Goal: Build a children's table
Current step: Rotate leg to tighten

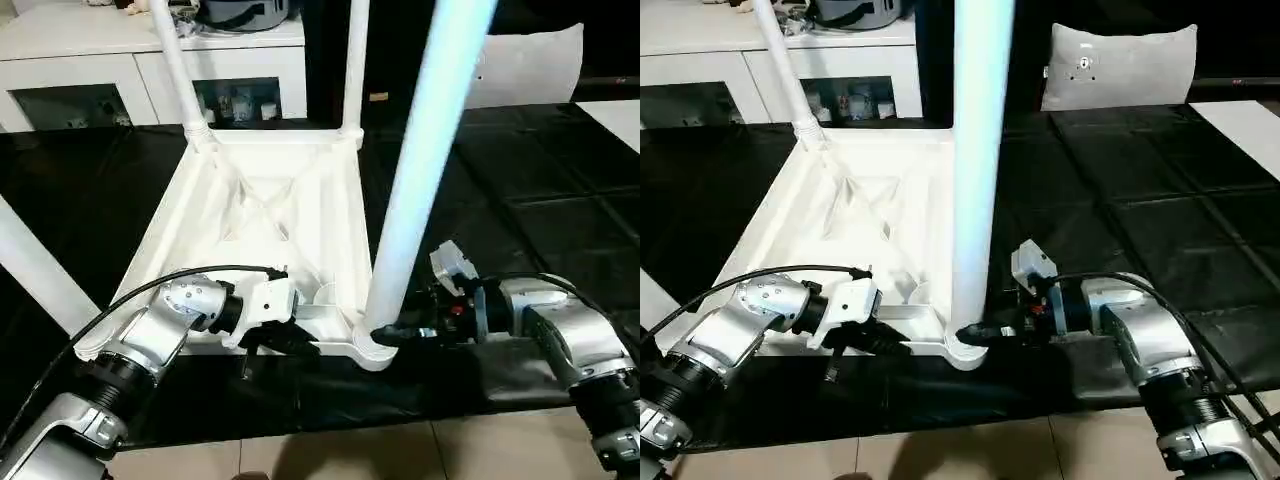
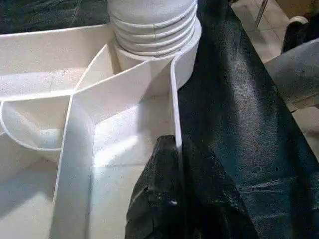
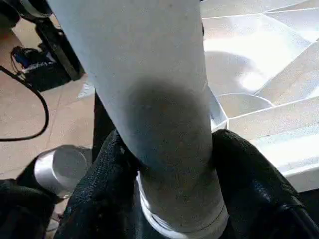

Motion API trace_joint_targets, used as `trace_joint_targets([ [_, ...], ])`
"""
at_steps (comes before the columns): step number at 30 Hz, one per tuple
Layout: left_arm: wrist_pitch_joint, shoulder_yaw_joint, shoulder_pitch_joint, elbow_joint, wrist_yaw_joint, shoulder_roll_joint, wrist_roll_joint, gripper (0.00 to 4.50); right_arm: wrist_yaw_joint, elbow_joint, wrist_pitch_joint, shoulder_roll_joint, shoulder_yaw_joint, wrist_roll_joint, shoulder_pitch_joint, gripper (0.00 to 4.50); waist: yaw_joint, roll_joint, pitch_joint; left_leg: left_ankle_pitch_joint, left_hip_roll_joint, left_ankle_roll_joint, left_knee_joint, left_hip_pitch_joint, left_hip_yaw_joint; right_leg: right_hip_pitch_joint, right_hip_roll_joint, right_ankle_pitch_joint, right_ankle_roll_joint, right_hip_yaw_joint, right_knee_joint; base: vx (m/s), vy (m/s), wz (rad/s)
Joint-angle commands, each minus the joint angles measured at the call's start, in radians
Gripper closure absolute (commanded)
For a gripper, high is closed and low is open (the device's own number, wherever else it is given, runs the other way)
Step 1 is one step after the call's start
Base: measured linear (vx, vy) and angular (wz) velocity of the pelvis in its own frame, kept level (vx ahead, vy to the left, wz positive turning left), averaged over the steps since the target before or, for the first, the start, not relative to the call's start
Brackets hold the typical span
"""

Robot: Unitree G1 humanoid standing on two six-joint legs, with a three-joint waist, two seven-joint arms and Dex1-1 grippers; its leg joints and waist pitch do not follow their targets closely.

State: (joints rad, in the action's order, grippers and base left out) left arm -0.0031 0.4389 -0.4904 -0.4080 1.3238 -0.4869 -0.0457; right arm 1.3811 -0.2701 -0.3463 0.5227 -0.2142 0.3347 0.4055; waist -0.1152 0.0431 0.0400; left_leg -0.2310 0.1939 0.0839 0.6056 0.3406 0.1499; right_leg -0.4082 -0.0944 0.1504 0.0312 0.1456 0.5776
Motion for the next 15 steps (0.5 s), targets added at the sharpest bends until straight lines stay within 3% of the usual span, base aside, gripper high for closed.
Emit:
trace_joint_targets([
  [1, 0.02, 0.028, 0.006, 0.021, 0.025, 0.015, 0.006, 4.5, 0.017, 0.038, -0.033, -0.004, 0.01, 0.046, -0.01, 2.42, 0.006, -0.015, -0.067, -0.049, 0.037, -0.087, -0.068, 0.013, 0.006, 0.069, -0.062, 0.295, 0.145, -0.064, -0.058, 0.0, 0.0, 0.0],
  [4, 0.137, -0.016, 0.0, 0.026, -0.071, 0.061, -0.013, 4.5, -0.076, 0.085, -0.082, -0.04, 0.03, 0.054, -0.03, 2.46, 0.009, -0.015, -0.064, -0.062, 0.036, -0.076, -0.07, 0.011, 0.008, 0.068, -0.06, 0.325, 0.135, -0.064, -0.063, 0.0, 0.0, 0.0],
  [5, 0.179, -0.032, -0.007, 0.028, -0.107, 0.083, -0.024, 4.5, -0.156, 0.093, -0.105, -0.07, 0.034, 0.033, -0.03, 2.46, 0.008, -0.01, -0.063, -0.063, 0.035, -0.069, -0.071, 0.008, 0.007, 0.067, -0.06, 0.337, 0.131, -0.063, -0.065, 0.0, 0.0, 0.0],
  [7, 0.243, -0.059, -0.021, 0.024, -0.183, 0.13, -0.032, 4.5, -0.317, 0.079, -0.129, -0.139, 0.048, -0.014, -0.019, 2.46, 0.017, -0.014, -0.056, -0.102, 0.026, -0.048, -0.073, 0.011, 0.007, 0.069, -0.058, 0.42, 0.101, -0.056, -0.078, 0.0, 0.0, 0.0],
  [8, 0.26, -0.065, -0.029, 0.017, -0.217, 0.151, -0.026, 4.5, -0.395, 0.059, -0.142, -0.172, 0.059, -0.037, -0.01, 2.47, 0.026, -0.016, -0.052, -0.128, 0.019, -0.029, -0.073, 0.004, 0.009, 0.064, -0.057, 0.502, 0.064, -0.05, -0.094, 0.0, 0.0, 0.0],
  [9, 0.268, -0.067, -0.04, 0.003, -0.254, 0.173, -0.014, 4.5, -0.471, 0.034, -0.139, -0.203, 0.064, -0.069, 0.0, 2.47, 0.033, -0.011, -0.051, -0.143, 0.014, -0.024, -0.071, 0.004, 0.008, 0.065, -0.056, 0.536, 0.049, -0.045, -0.098, 0.0, 0.0, 0.0],
  [10, 0.278, -0.072, -0.05, -0.013, -0.29, 0.196, -0.004, 4.5, -0.537, 0.01, -0.139, -0.231, 0.071, -0.093, 0.009, 2.49, 0.049, -0.012, -0.05, -0.158, 0.008, -0.013, -0.07, 0.017, 0.003, 0.073, -0.054, 0.578, 0.009, -0.034, -0.104, 0.0, 0.0, 0.0],
  [11, 0.293, -0.085, -0.071, -0.043, -0.356, 0.239, 0.009, 4.5, -0.654, -0.033, -0.148, -0.281, 0.095, -0.12, 0.029, 2.49, 0.066, -0.009, -0.052, -0.18, 0.005, -0.013, -0.066, 0.009, 0.002, 0.066, -0.053, 0.599, -0.013, -0.026, -0.117, 0.0, 0.0, 0.0],
  [13, 0.306, -0.096, -0.09, -0.067, -0.416, 0.274, 0.019, 4.5, -0.76, -0.076, -0.15, -0.325, 0.125, -0.129, 0.05, 2.49, 0.092, -0.009, -0.051, -0.208, 0.001, -0.022, -0.061, 0.008, -0.001, 0.065, -0.05, 0.613, -0.025, -0.012, -0.13, 0.0, 0.0, 0.0],
  [14, 0.305, -0.103, -0.106, -0.088, -0.463, 0.303, 0.027, 4.5, -0.829, -0.12, -0.112, -0.355, 0.14, -0.14, 0.068, 2.49, 0.104, -0.007, -0.051, -0.225, 0.001, -0.028, -0.059, 0.008, -0.003, 0.065, -0.049, 0.62, -0.037, -0.004, -0.136, 0.0, 0.0, 0.0],
  [15, 0.305, -0.103, -0.106, -0.088, -0.463, 0.303, 0.027, 4.5, -0.829, -0.12, -0.112, -0.355, 0.14, -0.14, 0.068, 2.49, 0.108, 0.007, -0.052, -0.238, 0.001, -0.031, -0.058, 0.002, -0.004, 0.063, -0.05, 0.617, -0.034, 0.002, -0.139, 0.0, 0.0, 0.0],
])
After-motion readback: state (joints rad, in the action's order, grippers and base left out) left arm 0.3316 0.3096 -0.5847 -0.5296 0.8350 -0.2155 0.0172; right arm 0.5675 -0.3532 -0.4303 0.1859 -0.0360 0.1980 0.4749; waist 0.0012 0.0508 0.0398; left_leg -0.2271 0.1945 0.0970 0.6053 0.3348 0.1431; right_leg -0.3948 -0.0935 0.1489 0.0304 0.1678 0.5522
